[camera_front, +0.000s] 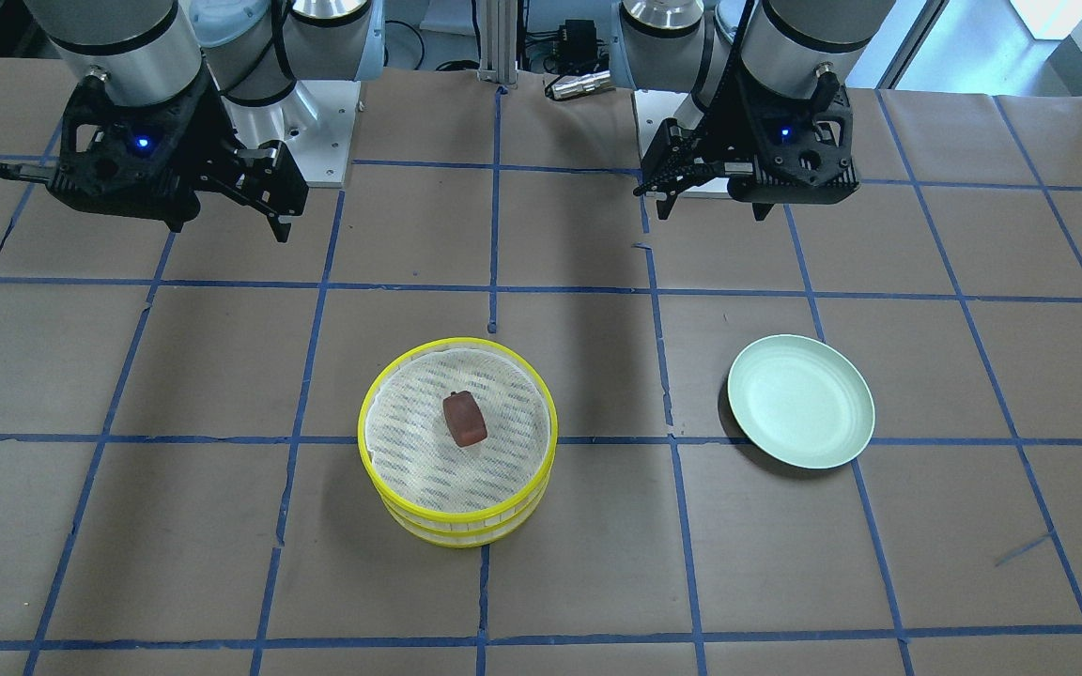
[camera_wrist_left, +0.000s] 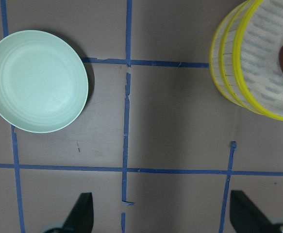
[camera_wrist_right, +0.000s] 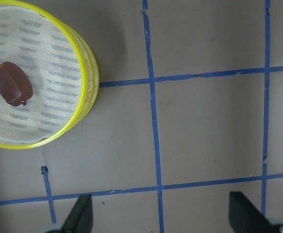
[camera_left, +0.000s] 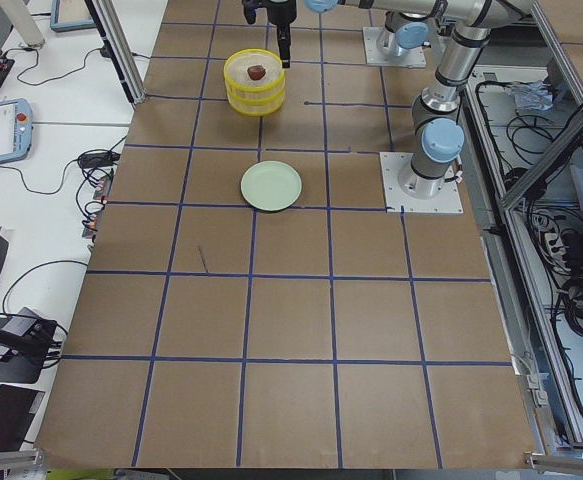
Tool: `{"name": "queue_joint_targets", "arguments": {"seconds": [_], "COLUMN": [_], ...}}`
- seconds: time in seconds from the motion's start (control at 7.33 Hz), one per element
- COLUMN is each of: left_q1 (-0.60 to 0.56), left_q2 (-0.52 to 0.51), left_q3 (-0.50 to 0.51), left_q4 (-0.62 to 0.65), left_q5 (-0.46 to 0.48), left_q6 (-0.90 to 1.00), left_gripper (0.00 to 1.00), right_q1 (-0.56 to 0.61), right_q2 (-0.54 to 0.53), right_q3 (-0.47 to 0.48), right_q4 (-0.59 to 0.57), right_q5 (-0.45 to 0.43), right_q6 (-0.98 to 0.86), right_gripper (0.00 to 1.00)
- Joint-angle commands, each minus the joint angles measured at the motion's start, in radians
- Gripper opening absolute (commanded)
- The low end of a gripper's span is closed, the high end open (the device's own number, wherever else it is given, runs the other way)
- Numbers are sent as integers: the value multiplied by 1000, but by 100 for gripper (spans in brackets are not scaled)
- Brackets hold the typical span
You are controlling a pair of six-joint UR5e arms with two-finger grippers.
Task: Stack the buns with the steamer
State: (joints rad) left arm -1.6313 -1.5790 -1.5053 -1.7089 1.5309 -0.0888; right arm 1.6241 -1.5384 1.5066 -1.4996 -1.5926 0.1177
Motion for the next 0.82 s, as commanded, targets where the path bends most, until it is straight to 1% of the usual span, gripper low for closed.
{"name": "queue_joint_targets", "arguments": {"seconds": [0.0,0.14,0.27,0.41,0.68], "left_q1": [7,4,4,4,4], "left_q2": [2,2,2,2,-1], "left_q3": [17,17,17,17,14], "left_q4": [-18,-34,-28,-26,-23], "left_q5": [-2,-5,-12,-14,-12], "left_q6": [40,50,49,41,40], "left_gripper": [99,99,99,99,99], "right_q1": [19,17,17,17,17], "right_q2": [12,14,12,12,6], "right_q3": [10,14,14,11,14], "right_q4": [-25,-31,-24,-28,-28], "right_q5": [6,8,29,72,56], "right_q6": [-15,-15,-15,-13,-12], "right_gripper": [100,100,100,100,100]}}
